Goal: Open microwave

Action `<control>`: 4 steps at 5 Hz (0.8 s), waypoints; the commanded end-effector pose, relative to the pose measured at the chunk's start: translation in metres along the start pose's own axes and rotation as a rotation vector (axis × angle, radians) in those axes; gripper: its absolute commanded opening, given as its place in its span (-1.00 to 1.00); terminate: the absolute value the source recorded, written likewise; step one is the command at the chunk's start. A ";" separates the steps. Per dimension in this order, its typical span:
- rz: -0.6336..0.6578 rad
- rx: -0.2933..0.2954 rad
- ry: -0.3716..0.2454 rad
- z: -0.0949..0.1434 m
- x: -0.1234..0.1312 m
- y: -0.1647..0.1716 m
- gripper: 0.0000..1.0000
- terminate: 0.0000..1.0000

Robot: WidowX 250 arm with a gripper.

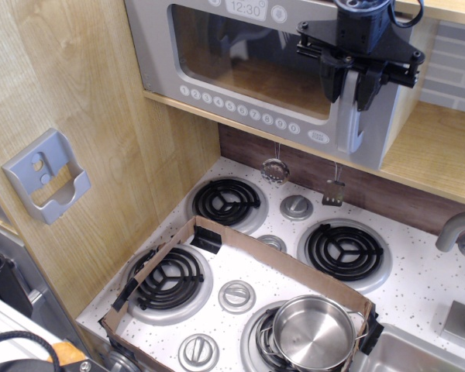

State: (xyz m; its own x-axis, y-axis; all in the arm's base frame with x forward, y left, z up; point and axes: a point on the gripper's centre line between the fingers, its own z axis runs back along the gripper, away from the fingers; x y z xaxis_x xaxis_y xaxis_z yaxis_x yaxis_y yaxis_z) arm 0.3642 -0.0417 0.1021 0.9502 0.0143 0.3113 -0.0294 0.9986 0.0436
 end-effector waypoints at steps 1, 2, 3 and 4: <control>0.057 -0.012 -0.023 0.005 -0.022 0.013 -1.00 -1.00; 0.055 -0.004 -0.014 0.009 -0.025 0.013 1.00 -1.00; 0.069 0.001 0.009 0.011 -0.029 0.010 1.00 -1.00; 0.134 0.006 0.022 0.010 -0.049 0.004 1.00 -1.00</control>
State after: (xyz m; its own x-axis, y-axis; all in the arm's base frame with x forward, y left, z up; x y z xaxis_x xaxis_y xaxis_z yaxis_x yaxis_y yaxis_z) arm 0.3086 -0.0378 0.0768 0.9576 0.1583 0.2406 -0.1691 0.9853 0.0247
